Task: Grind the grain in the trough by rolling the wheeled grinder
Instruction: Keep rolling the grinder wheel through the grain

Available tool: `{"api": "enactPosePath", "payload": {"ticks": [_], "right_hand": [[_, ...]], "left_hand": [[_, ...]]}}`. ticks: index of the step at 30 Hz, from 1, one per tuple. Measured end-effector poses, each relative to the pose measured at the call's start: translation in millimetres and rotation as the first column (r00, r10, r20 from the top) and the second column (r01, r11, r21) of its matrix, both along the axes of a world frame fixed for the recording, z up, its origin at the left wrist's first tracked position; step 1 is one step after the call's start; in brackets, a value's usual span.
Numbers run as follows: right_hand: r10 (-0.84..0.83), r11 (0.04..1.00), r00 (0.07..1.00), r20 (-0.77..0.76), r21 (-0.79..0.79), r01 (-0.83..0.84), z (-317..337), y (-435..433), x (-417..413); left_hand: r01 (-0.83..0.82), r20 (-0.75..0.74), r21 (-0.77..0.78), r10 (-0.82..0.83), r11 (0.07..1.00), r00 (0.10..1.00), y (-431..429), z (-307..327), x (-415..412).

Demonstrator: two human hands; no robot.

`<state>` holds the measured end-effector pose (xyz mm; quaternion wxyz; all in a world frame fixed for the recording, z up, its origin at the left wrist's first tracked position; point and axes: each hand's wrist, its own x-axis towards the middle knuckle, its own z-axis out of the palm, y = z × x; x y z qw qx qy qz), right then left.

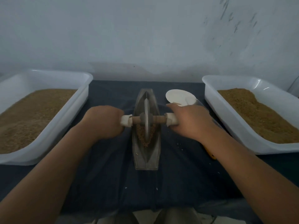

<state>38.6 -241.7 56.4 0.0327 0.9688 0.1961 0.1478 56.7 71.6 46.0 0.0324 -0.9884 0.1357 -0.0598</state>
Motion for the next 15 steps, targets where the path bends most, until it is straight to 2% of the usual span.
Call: {"api": "enactPosePath", "payload": {"ticks": [3,6,11,14,15], "right_hand": [[-0.112,0.994,0.993,-0.034,-0.002,0.112,-14.0,-1.2,17.2],[-0.210,0.978,0.977,-0.046,0.002,0.210,-20.7,3.7,41.6],[-0.198,0.979,0.979,0.054,0.057,0.195,1.2,19.0,58.1],[-0.149,0.988,0.989,-0.008,-0.043,0.149,-4.8,9.7,38.1],[-0.107,0.992,0.994,0.020,-0.070,0.108,-10.3,4.2,26.4]], "left_hand": [[0.011,0.022,0.042,-0.012,0.999,1.000,-5.1,2.1,9.0],[-0.046,0.073,0.042,0.043,0.998,0.996,-17.4,6.9,28.5],[-0.113,0.007,0.002,0.113,0.994,0.994,-26.9,17.6,43.3],[-0.077,0.011,0.010,0.077,0.997,0.997,-18.2,8.6,16.8],[-0.058,0.036,0.016,0.057,0.998,0.998,-12.7,1.9,4.5]]}}
